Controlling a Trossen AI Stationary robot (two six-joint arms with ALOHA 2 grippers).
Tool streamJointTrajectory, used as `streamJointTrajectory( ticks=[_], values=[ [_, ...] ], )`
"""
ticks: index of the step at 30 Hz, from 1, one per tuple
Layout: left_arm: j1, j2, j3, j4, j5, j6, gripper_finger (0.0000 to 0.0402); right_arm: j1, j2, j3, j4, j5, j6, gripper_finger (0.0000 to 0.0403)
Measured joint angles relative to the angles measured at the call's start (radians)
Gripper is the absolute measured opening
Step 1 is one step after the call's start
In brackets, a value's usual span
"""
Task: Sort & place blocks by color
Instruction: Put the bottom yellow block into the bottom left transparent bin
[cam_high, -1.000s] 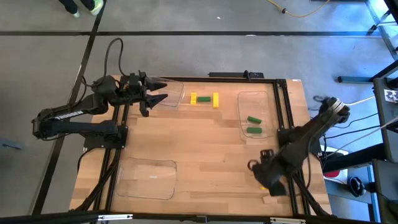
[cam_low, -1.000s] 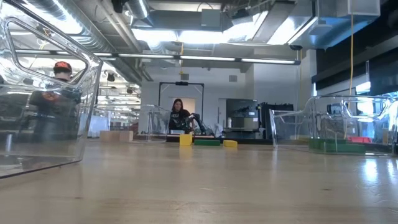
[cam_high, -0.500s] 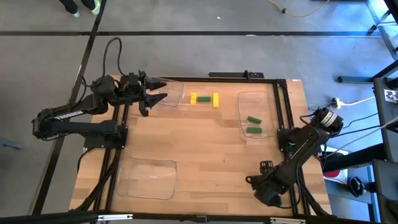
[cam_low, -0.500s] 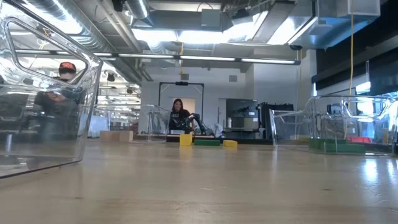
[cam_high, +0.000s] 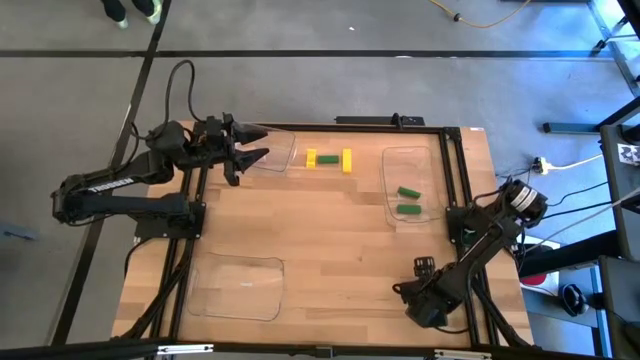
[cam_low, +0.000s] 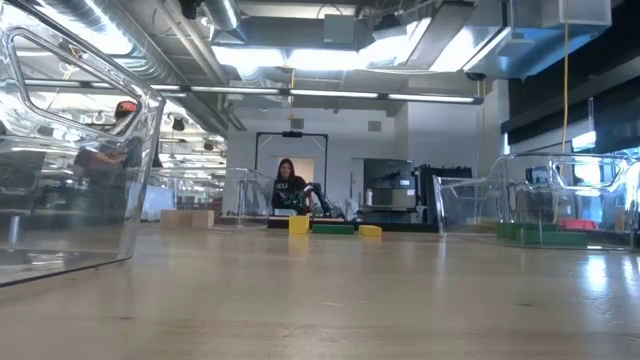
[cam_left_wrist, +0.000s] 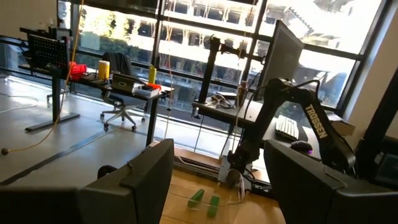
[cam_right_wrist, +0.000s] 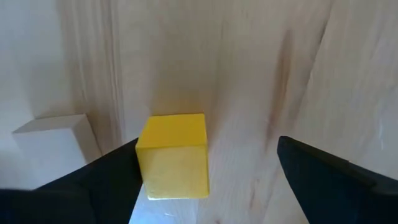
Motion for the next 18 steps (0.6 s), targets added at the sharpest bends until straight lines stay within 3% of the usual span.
streamJointTrajectory(
  ticks=[6,16,18],
  values=[
    [0.000,0.000,0.000,0.000,0.000,0.000,0.0241,0.000,0.006,0.000,-0.001,0.015,-0.003,0.0317],
    [0.000,0.000,0.000,0.002,0.000,0.000,0.0241,-0.008,0.005,0.000,-0.006,0.031,-0.054,0.0141],
    [0.000,0.000,0.000,0.002,0.000,0.000,0.0241,-0.016,0.002,0.000,-0.010,0.030,-0.056,0.0133]
  ],
)
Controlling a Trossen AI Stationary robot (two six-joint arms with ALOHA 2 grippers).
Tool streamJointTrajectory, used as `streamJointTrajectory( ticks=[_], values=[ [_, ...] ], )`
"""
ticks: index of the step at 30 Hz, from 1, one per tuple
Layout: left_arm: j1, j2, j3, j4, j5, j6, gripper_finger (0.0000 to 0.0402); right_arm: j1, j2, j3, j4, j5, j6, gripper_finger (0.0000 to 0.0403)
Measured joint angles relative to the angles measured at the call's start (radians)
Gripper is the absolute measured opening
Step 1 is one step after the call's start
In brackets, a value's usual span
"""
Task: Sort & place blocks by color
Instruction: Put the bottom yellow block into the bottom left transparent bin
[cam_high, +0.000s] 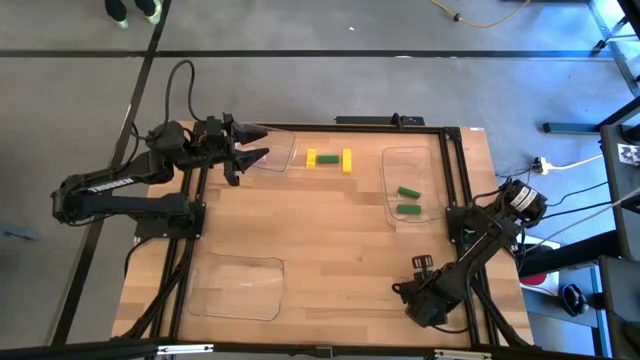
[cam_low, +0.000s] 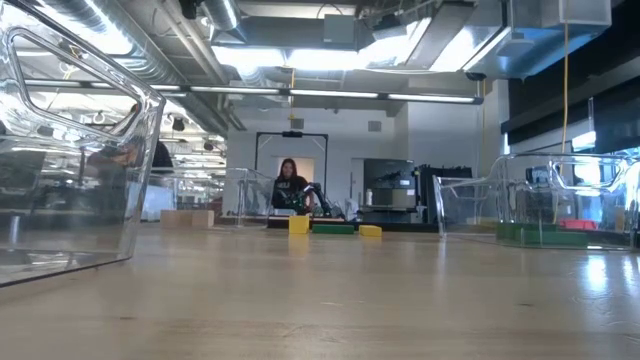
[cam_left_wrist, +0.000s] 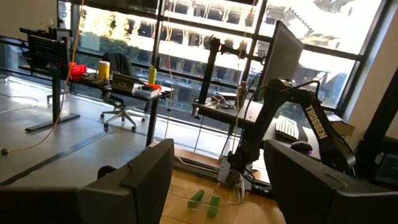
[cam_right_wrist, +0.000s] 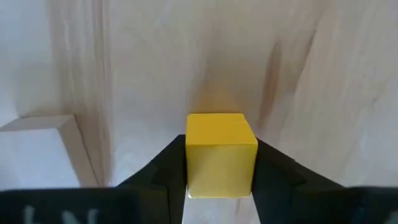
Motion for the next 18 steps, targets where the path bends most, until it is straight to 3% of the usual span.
streamJointTrajectory(
  ticks=[6,11,14,18],
  values=[
    [0.000,0.000,0.000,0.000,0.000,0.003,0.0241,-0.055,-0.068,0.001,-0.002,-0.042,-0.076,0.0133],
    [0.000,-0.001,0.000,0.001,0.000,0.003,0.0241,-0.154,-0.219,0.002,0.019,-0.060,-0.077,0.0133],
    [0.000,-0.003,0.000,0.003,0.001,0.003,0.0241,-0.246,-0.320,0.000,0.110,-0.036,-0.074,0.0133],
    [0.000,-0.003,0.000,0.002,0.002,0.003,0.0241,-0.385,-0.408,-0.026,0.366,0.048,-0.093,0.0133]
  ],
)
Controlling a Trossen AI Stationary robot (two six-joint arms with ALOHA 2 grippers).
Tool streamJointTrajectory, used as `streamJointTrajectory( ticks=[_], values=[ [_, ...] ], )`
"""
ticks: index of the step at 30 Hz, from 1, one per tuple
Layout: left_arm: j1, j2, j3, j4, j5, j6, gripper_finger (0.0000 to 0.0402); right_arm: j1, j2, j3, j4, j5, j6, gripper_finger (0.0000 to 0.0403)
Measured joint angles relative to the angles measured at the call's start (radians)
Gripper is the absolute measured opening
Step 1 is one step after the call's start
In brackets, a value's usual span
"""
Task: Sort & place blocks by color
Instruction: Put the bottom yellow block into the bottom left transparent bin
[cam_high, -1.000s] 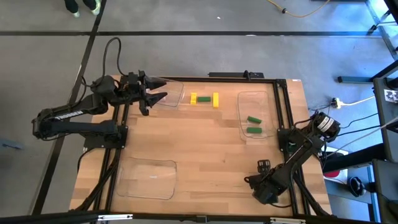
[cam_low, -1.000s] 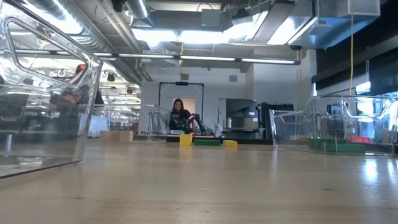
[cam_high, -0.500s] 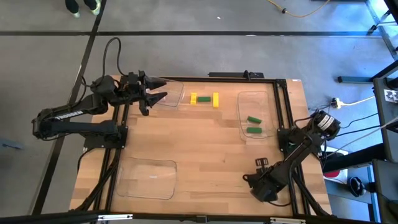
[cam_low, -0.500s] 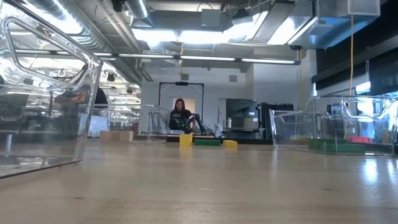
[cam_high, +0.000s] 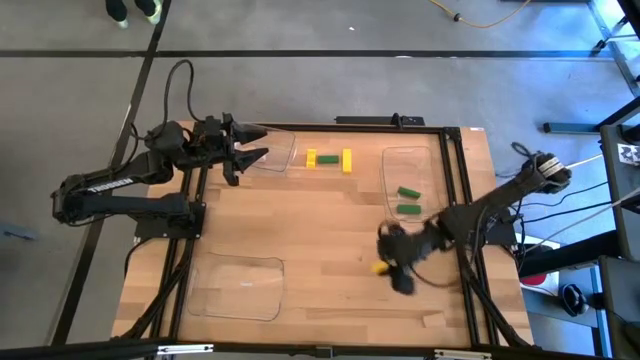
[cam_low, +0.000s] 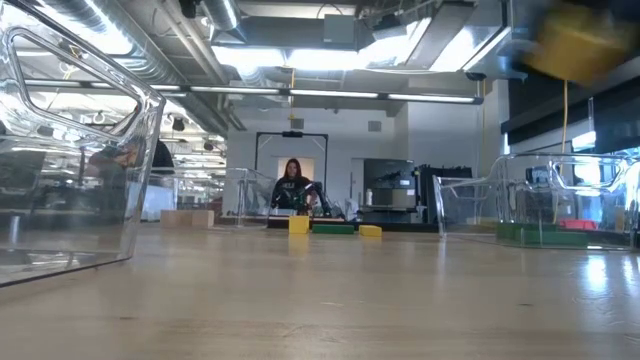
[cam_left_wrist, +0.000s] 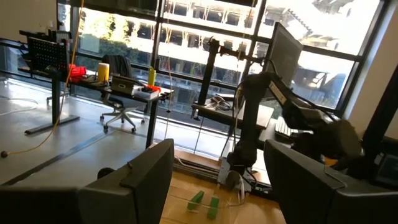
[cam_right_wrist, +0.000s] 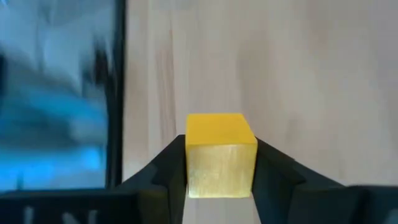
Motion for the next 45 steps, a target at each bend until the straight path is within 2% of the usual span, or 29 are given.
streamJointTrajectory(
  ticks=[3,10,15,18,24,36,41,45],
  values=[
    [0.000,0.000,0.000,0.000,0.002,0.000,0.0241,-0.104,-0.018,-0.042,0.235,0.043,-0.047,0.0133],
    [0.000,0.000,0.000,-0.003,0.007,0.000,0.0241,-0.312,0.029,-0.128,0.831,0.051,-0.131,0.0133],
    [0.000,0.001,0.000,-0.006,0.079,0.000,0.0241,-0.384,0.059,-0.110,1.085,0.050,-0.213,0.0133],
    [-0.001,0.007,0.000,-0.007,0.113,0.000,0.0241,-0.408,0.062,-0.084,1.112,0.049,-0.244,0.0133],
    [0.000,0.006,0.000,-0.007,0.110,0.000,0.0241,-0.426,0.064,-0.079,1.108,0.013,-0.247,0.0133],
    [0.000,0.006,0.001,-0.007,0.093,-0.002,0.0241,-0.426,0.064,-0.078,1.095,0.011,-0.245,0.0133],
    [0.000,0.006,0.001,-0.006,0.030,-0.003,0.0241,-0.426,0.077,-0.073,0.980,0.012,-0.236,0.0133],
    [0.000,0.005,0.001,-0.006,0.000,-0.004,0.0241,-0.403,0.172,-0.003,0.837,-0.011,-0.198,0.0133]
  ],
)
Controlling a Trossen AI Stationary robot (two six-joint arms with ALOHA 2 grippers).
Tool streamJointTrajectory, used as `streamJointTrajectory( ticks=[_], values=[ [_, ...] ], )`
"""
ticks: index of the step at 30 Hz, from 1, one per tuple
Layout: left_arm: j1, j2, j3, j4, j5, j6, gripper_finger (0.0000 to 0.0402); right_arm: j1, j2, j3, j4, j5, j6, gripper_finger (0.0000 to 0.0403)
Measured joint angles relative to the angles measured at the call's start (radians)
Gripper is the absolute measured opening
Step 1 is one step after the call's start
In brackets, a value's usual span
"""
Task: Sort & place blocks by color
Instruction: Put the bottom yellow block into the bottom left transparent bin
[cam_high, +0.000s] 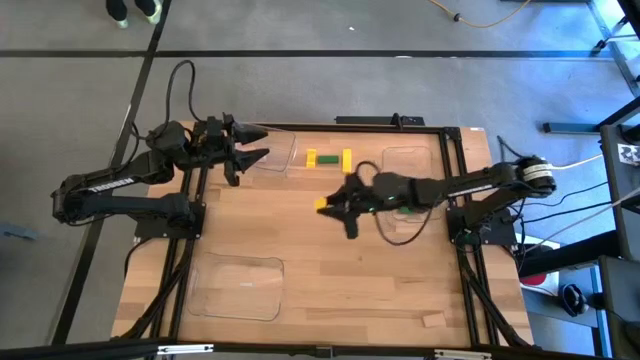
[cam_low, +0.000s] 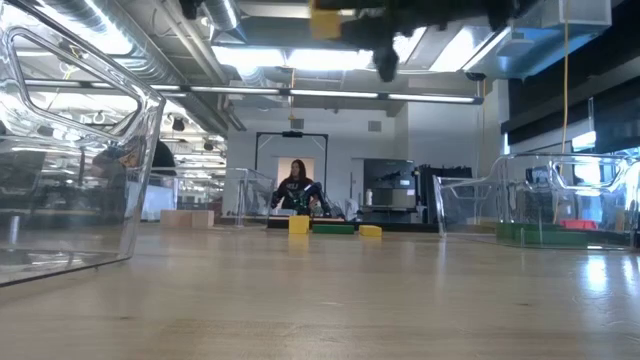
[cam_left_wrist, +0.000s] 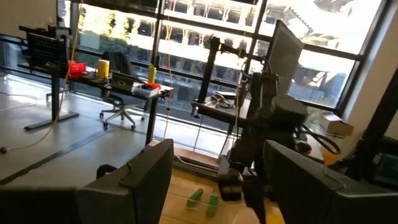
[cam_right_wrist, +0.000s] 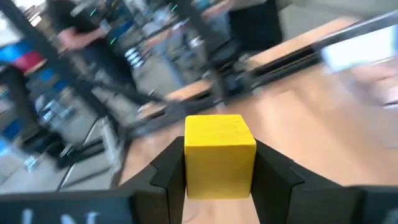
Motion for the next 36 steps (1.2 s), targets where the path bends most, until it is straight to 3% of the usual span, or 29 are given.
streamJointTrajectory(
  ticks=[7,17,25,32,36],
  values=[
    [0.000,0.000,0.000,0.000,-0.004,-0.022,0.0241,0.108,0.276,0.256,-0.067,-0.114,-0.076,0.0133],
    [0.000,-0.002,0.000,0.001,0.005,-0.022,0.0241,0.172,0.574,0.585,-0.111,-0.041,-0.020,0.0133],
    [0.000,-0.002,0.000,0.001,0.006,-0.025,0.0241,0.203,0.716,0.701,-0.113,-0.027,0.066,0.0133],
    [0.000,-0.002,0.000,0.002,0.006,-0.026,0.0241,0.220,0.766,0.713,-0.133,0.021,0.120,0.0133],
    [0.000,-0.002,0.000,0.004,0.007,-0.024,0.0241,0.221,0.766,0.713,-0.146,0.027,0.119,0.0166]
  ],
)
